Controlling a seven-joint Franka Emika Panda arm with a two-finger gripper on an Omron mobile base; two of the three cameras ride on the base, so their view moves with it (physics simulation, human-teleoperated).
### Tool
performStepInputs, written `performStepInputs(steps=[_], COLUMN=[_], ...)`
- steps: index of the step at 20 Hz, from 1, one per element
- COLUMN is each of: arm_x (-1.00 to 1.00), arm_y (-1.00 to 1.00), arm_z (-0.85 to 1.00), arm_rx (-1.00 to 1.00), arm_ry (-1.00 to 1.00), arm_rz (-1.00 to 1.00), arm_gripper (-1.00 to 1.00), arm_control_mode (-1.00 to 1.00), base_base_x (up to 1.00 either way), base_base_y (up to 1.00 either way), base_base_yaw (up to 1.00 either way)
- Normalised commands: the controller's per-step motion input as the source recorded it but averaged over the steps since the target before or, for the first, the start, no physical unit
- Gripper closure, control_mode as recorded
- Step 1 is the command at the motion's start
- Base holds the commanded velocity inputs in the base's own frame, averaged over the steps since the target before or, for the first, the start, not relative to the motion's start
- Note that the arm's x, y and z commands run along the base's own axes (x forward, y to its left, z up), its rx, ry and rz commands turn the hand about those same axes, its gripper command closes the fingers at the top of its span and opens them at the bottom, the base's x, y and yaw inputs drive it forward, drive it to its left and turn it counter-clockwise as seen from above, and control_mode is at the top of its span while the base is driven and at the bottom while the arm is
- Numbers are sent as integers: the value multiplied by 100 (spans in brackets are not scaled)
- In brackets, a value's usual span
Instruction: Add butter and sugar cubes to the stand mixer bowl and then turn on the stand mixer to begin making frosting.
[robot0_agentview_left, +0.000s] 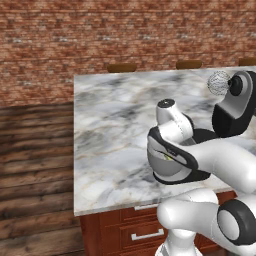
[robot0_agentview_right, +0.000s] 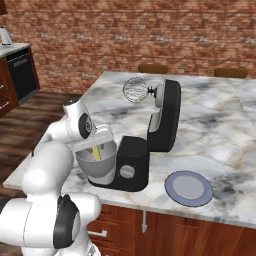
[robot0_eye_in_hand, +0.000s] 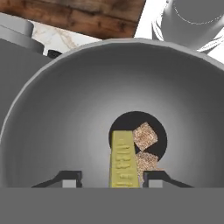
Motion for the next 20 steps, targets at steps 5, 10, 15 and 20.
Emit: performStepInputs(steps=[5,10,15,20], arm_x=[-24,-57,-58,-65], arm_y=[-12,0,-17,-44], arm_z=[8,63,23,41], arm_rx=[0,5,8,36], arm_ry=[-9,-25,9,-11], arm_rz=[-7,-1,0,-5], arm_gripper=[-100,-100,-100,-100], arm_control_mode=[-100,-100,-100,-100], base_base_x=[0,0,0,0], base_base_y=[0,0,0,0], base_base_yaw=[0,0,0,0])
